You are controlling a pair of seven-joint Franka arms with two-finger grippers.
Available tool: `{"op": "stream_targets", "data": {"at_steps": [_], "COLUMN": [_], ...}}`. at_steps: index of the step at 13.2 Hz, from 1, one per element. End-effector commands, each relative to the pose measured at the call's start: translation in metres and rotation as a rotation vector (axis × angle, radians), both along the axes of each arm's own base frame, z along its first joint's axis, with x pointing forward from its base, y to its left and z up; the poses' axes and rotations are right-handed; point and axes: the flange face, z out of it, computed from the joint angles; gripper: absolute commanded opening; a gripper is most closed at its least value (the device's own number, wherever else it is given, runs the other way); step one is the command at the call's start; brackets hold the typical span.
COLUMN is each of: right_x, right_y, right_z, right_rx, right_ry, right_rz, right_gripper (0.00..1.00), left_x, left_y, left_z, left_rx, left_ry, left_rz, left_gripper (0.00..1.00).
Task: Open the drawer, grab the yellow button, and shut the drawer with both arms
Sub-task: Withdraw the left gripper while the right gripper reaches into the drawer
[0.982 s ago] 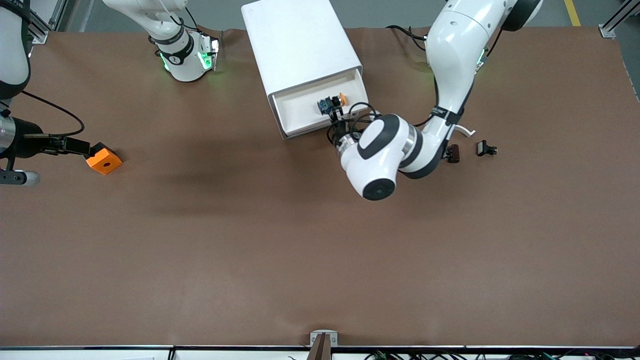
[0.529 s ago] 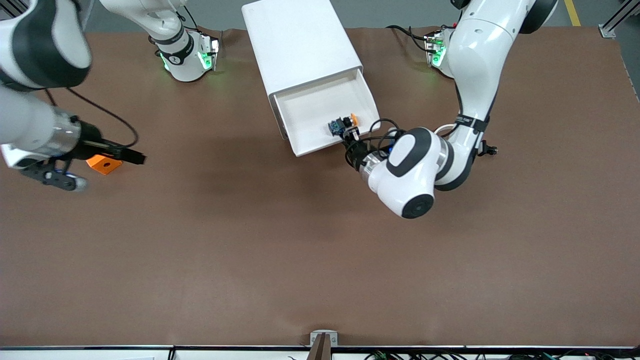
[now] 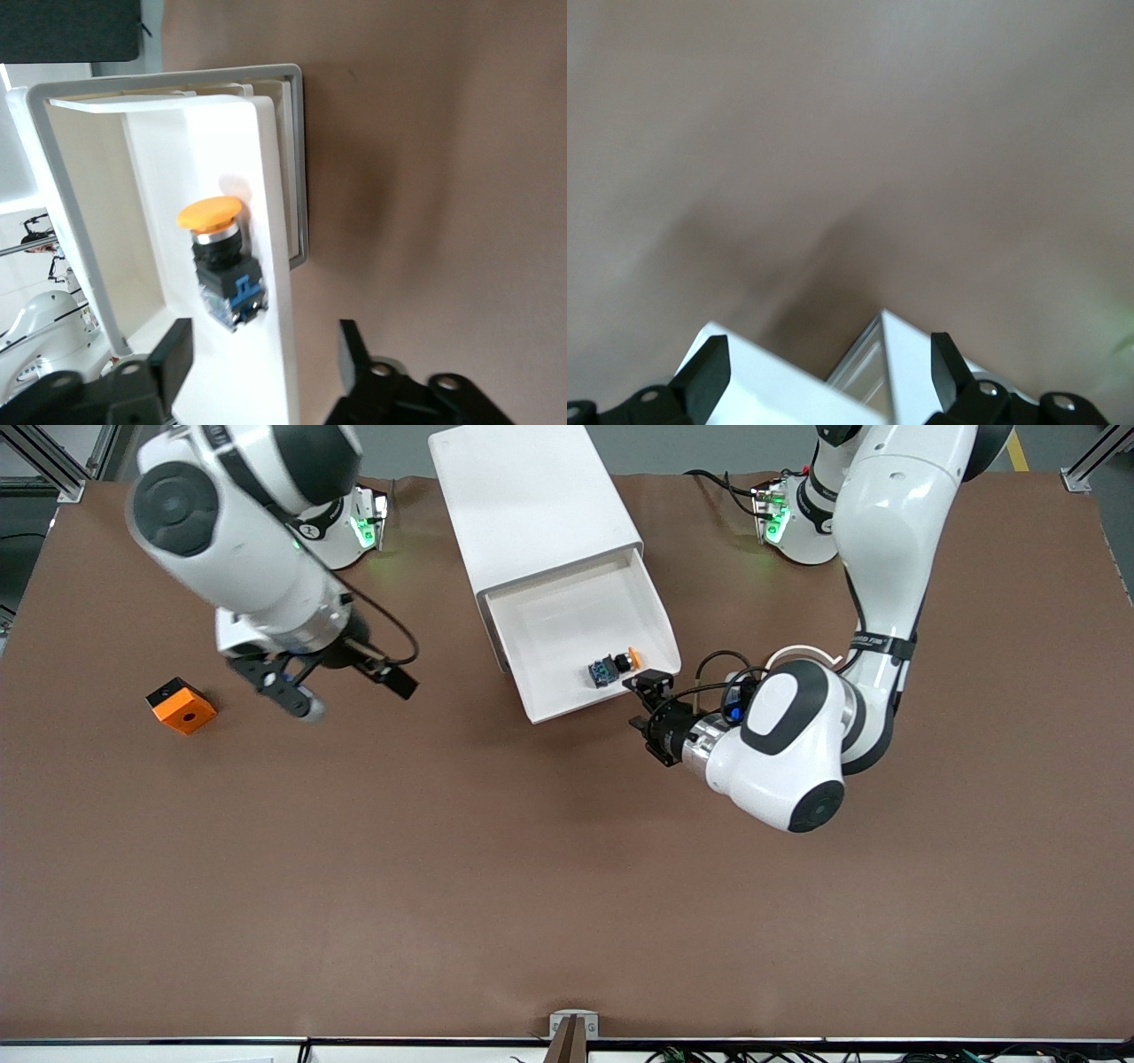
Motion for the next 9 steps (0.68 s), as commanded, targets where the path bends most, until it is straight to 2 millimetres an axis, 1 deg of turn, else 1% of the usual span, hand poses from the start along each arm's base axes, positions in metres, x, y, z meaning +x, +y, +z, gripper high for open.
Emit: {"op": "stream_targets", "data": {"at_steps": [1,3,4,5,6,7,8,9], "right_x": [-0.019,-0.038,-0.044,-0.05,-0.054,-0.055,-0.057,-0.059], "right_y": [0.061,0.111,0.132,0.152,0.167,0.181,0.194,0.204], "right_z": [-0.007,-0.016,-0.023,-0.034,-0.041,-0.048,-0.057,-0.069], "right_rx": [-0.011,-0.037,-0.066,-0.09,-0.099,-0.099,-0.1,-0.105], "right_ry": [-0.001,0.003,-0.009,-0.015,-0.015,-0.019,-0.032,-0.051], "right_rz": [-0.109,-0.174,-0.207,-0.243,-0.263,-0.286,-0.314,-0.341], "right_gripper": [1.0,1.0,1.0,1.0,1.0,1.0,1.0,1.0], "left_x": [0.011,0.013,0.01,0.008,0.005,-0.003,-0.009,-0.008], "left_y": [0.036,0.051,0.057,0.064,0.066,0.066,0.068,0.076], "left_z": [0.036,0.051,0.067,0.082,0.085,0.105,0.127,0.132], "left_rx": [-0.007,-0.008,-0.019,-0.001,0.06,0.142,0.176,0.17], "left_ry": [-0.124,-0.245,-0.321,-0.364,-0.398,-0.485,-0.559,-0.597], "left_rz": [-0.026,-0.143,-0.232,-0.265,-0.335,-0.464,-0.572,-0.665], "left_gripper": [1.0,1.0,1.0,1.0,1.0,1.0,1.0,1.0]}}
